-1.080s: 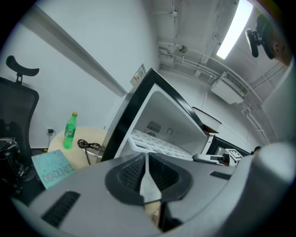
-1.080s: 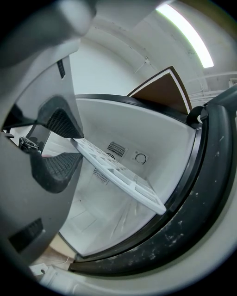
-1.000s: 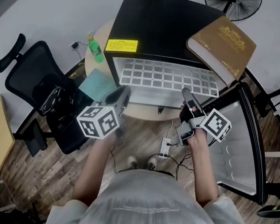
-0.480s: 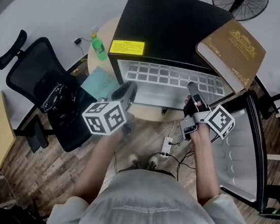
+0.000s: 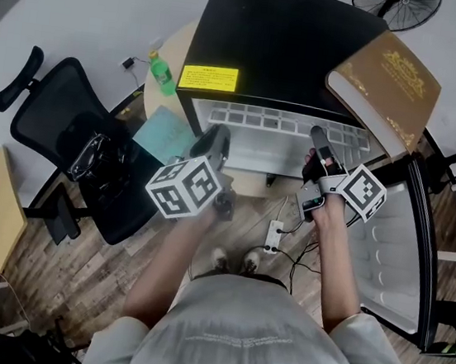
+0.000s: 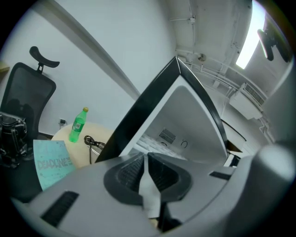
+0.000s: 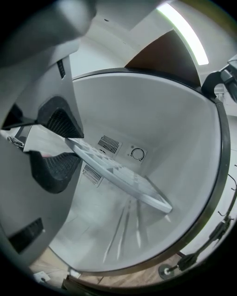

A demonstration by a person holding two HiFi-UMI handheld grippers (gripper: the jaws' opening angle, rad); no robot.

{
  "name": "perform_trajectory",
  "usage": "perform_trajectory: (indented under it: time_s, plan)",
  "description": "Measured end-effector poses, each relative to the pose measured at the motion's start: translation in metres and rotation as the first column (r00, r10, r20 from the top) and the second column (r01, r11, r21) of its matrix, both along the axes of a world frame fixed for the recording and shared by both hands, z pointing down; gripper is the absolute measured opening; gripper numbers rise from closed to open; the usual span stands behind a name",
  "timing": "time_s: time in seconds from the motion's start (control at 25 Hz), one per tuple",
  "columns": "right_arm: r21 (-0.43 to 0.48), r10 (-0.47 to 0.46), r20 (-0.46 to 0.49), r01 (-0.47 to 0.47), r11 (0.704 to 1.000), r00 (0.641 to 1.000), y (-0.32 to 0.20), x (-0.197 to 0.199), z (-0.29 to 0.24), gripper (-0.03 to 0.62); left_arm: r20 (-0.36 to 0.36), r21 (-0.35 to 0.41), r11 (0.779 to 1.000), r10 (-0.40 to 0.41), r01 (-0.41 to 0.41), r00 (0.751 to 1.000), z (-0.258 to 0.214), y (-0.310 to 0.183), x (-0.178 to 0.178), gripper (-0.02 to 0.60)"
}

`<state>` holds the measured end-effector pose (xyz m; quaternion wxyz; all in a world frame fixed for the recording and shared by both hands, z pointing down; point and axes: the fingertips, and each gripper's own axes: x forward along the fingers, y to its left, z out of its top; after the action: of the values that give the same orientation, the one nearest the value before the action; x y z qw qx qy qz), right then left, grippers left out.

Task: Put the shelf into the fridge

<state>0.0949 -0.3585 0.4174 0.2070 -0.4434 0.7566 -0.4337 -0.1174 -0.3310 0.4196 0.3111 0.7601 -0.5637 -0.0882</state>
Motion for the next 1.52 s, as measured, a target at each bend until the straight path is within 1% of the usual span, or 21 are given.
perform_trajectory:
  time_s: [0.16, 0.32, 0.4, 0.48, 0.56, 0.76, 0.8, 0.88, 0.96, 1.0, 1.08, 1.16, 1.24, 1.32, 1.36, 1.44, 1.52]
  plan:
    - [-0.002, 0.008, -0.008, -0.008, 1.0, 1.0, -0.006, 0.0, 0.001, 0.107, -0.064, -0.012, 0.997, -0.074, 0.073, 0.995, 0.0, -0.005, -0.001, 0.026]
    - [0.001, 0.017, -0.003, -0.017, 1.0, 1.0, -0.013, -0.001, 0.0, 0.107, -0.143, -0.038, 0.988, -0.151, 0.147, 0.978, 0.001, -0.012, -0.001, 0.023]
    - [0.005, 0.014, 0.017, -0.014, 1.0, 1.0, -0.017, -0.003, -0.001, 0.107, -0.174, -0.043, 0.984, -0.179, 0.174, 0.968, 0.001, -0.016, -0.001, 0.021]
    - [0.008, 0.009, 0.035, -0.009, 1.0, 0.999, -0.02, -0.005, -0.003, 0.107, -0.195, -0.044, 0.979, -0.202, 0.197, 0.96, 0.0, -0.019, -0.001, 0.018]
    - [0.009, 0.009, 0.032, -0.009, 1.0, 0.999, -0.021, -0.005, -0.003, 0.107, -0.198, -0.047, 0.975, -0.222, 0.217, 0.955, 0.001, -0.02, -0.001, 0.018]
    - [0.017, 0.013, -0.024, -0.013, 1.0, 1.0, -0.021, 0.0, 0.0, 0.112, -0.192, -0.027, 0.973, -0.231, 0.231, 0.954, 0.001, -0.019, -0.002, 0.018]
    - [0.017, 0.01, -0.025, -0.01, 1.0, 1.0, -0.021, 0.0, 0.0, 0.114, -0.192, -0.024, 0.975, -0.22, 0.22, 0.956, 0.001, -0.019, -0.001, 0.018]
    - [0.025, -0.003, -0.007, 0.003, 1.0, 1.0, -0.02, -0.003, -0.002, 0.117, -0.185, -0.011, 0.986, -0.164, 0.165, 0.969, 0.0, -0.018, 0.003, 0.02]
    - [0.04, -0.017, -0.003, 0.017, 0.999, 1.0, -0.017, -0.007, -0.005, 0.117, -0.145, 0.013, 0.995, -0.095, 0.097, 0.985, -0.003, -0.014, 0.011, 0.02]
    - [0.048, -0.024, -0.013, 0.024, 0.999, 1.0, -0.014, -0.009, -0.006, 0.117, -0.108, 0.029, 0.997, -0.065, 0.069, 0.992, -0.005, -0.01, 0.015, 0.02]
    - [0.059, -0.037, -0.051, 0.04, 0.997, 0.998, -0.004, -0.011, -0.008, 0.126, -0.004, 0.073, 0.997, -0.018, 0.018, 1.0, -0.008, 0.001, 0.021, 0.02]
    - [0.074, -0.048, -0.106, 0.056, 0.996, 0.993, 0.009, -0.013, -0.009, 0.126, 0.123, 0.126, 0.992, 0.012, -0.028, 0.992, -0.012, 0.012, 0.023, 0.02]
    - [0.098, -0.057, -0.188, 0.077, 0.992, 0.981, 0.025, -0.013, -0.013, 0.126, 0.251, 0.189, 0.979, 0.027, -0.076, 0.968, -0.02, 0.024, 0.021, 0.02]
    - [0.129, -0.058, -0.294, 0.1, 0.987, 0.954, 0.041, -0.013, -0.018, 0.124, 0.369, 0.253, 0.96, 0.019, -0.12, 0.929, -0.031, 0.037, 0.014, 0.02]
    - [0.146, -0.053, -0.349, 0.111, 0.983, 0.935, 0.049, -0.012, -0.022, 0.124, 0.412, 0.278, 0.951, 0.011, -0.138, 0.911, -0.037, 0.044, 0.01, 0.02]
    - [0.184, -0.039, -0.441, 0.133, 0.974, 0.897, 0.064, -0.01, -0.032, 0.124, 0.463, 0.316, 0.934, 0.001, -0.166, 0.886, -0.048, 0.055, 0.001, 0.02]
    - [0.227, -0.02, -0.513, 0.158, 0.961, 0.858, 0.079, -0.009, -0.043, 0.126, 0.493, 0.348, 0.917, -0.002, -0.195, 0.87, -0.06, 0.067, -0.005, 0.02]
